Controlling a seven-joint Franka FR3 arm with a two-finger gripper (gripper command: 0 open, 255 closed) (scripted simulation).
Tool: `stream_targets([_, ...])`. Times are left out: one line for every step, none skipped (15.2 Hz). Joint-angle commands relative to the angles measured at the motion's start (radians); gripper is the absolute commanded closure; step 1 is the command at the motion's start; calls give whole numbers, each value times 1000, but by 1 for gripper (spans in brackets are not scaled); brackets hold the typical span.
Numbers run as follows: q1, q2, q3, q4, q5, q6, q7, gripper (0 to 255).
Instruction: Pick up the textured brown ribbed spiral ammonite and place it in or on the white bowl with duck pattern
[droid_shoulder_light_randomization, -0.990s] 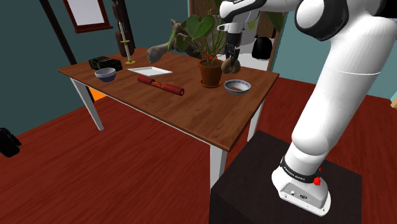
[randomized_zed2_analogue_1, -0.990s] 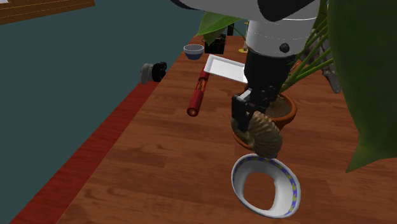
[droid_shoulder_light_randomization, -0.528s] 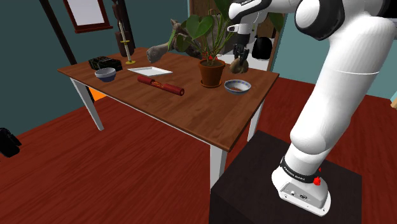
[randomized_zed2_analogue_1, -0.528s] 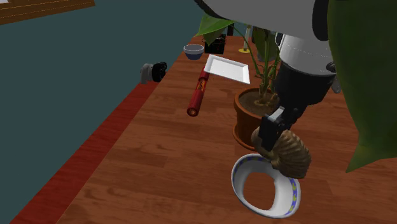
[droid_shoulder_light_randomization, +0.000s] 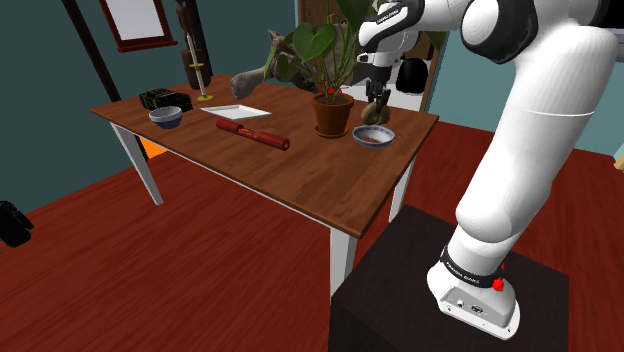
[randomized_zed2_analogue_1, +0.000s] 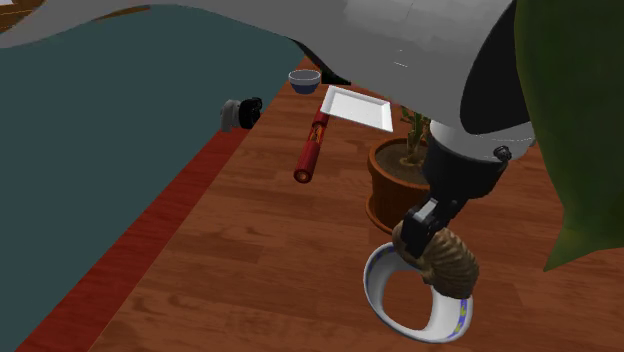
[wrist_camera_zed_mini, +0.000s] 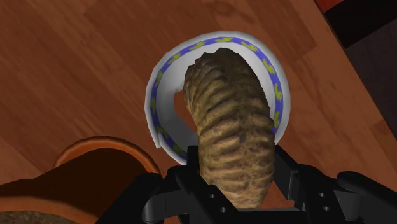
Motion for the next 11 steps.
stream_targets([1, 6, 1, -19, 3, 25, 0, 255])
stream_targets([1, 9, 1, -29, 5, 38, -2, 255])
stream_targets([1, 12, 1, -39, 7, 51, -3, 255])
stream_targets([0, 16, 2, -48, 9, 64, -5, 255])
stream_targets([0, 20, 2, -57, 11, 76, -7, 255])
stream_targets([0, 26, 2, -69, 14, 94, -10, 255])
stream_targets([0, 26, 2, -69, 14, 94, -10, 255])
stream_targets([0, 26, 2, -69, 14, 94, -10, 255])
stream_targets([0, 26, 2, -69, 14, 94, -10, 255])
stream_targets([0, 26, 2, -69, 14, 94, -10, 255])
stream_targets([0, 26, 2, -69, 14, 94, -10, 255])
